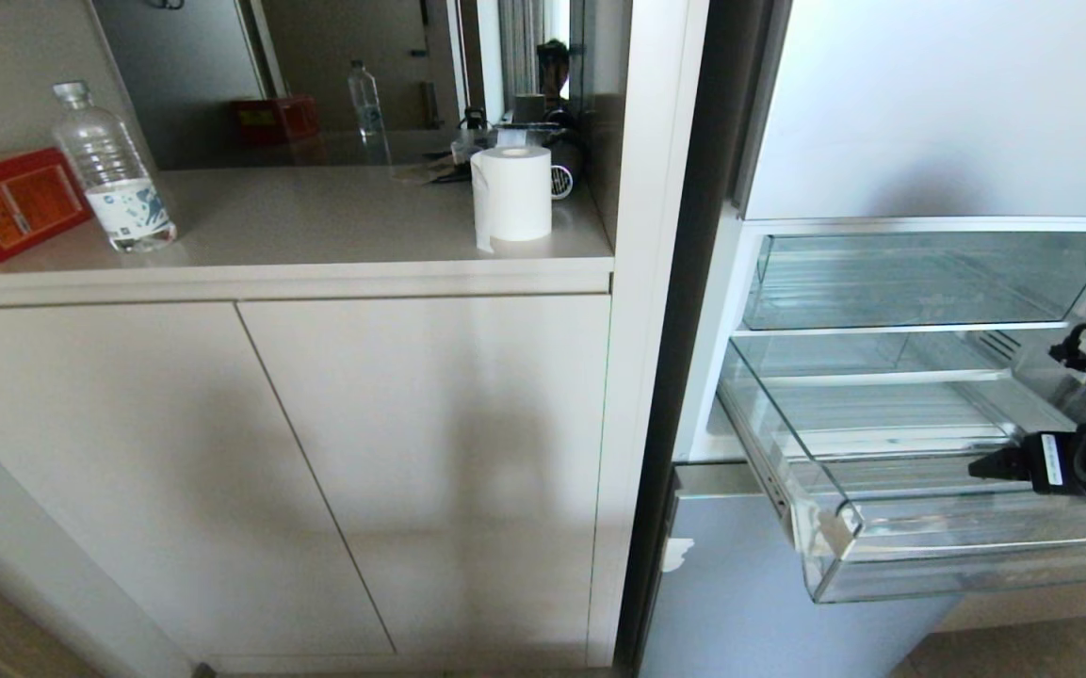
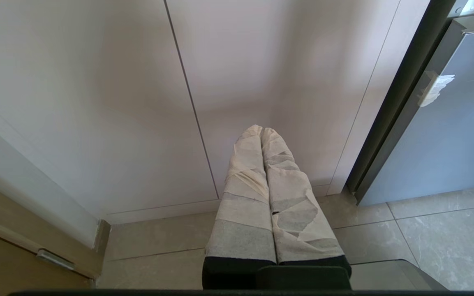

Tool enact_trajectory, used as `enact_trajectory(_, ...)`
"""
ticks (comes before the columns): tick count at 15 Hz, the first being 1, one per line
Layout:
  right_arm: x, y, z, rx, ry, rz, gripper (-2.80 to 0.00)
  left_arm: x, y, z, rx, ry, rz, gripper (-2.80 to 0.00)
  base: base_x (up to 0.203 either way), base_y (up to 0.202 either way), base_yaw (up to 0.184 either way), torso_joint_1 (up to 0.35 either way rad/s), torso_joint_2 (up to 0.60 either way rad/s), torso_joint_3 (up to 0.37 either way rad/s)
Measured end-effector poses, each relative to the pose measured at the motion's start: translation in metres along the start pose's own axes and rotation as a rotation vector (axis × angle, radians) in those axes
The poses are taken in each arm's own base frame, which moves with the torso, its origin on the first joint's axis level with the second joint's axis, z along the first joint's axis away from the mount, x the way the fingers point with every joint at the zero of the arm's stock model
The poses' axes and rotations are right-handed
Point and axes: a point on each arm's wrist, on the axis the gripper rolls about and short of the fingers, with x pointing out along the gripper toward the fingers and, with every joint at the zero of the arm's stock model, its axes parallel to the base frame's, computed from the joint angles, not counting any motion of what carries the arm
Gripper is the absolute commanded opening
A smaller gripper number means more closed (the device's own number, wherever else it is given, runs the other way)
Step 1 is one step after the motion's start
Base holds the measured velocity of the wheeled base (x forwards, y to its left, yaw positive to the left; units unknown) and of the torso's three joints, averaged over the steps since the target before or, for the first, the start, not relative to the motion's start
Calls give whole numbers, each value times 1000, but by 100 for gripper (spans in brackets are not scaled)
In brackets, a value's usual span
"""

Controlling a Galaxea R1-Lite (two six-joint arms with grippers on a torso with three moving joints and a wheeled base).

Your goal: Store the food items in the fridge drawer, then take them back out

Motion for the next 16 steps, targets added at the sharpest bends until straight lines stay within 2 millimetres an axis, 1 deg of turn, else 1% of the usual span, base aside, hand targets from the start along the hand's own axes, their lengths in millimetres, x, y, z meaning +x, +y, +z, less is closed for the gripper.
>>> enact_trajectory(3,-7,-1,-2,7,-15,3,0,0,0,0,0,0,0,-280,0,0,0,0,0,0)
enact_trajectory(6,-15,-1,4,17,-83,38,0,0,0,0,0,0,0,-280,0,0,0,0,0,0)
enact_trajectory(8,-27,1,8,19,-144,46,0,0,0,0,0,0,0,-280,0,0,0,0,0,0)
enact_trajectory(10,-46,2,9,35,-206,68,0,0,0,0,0,0,0,-280,0,0,0,0,0,0)
enact_trajectory(11,-56,3,8,43,-235,75,-280,0,0,0,0,0,0,-280,0,0,0,0,0,0)
enact_trajectory(13,-76,5,3,47,-287,78,-280,0,0,0,0,0,0,-280,0,0,0,0,0,0)
enact_trajectory(16,-106,7,-17,38,-353,75,-280,0,0,0,0,0,0,-280,0,0,0,0,0,0)
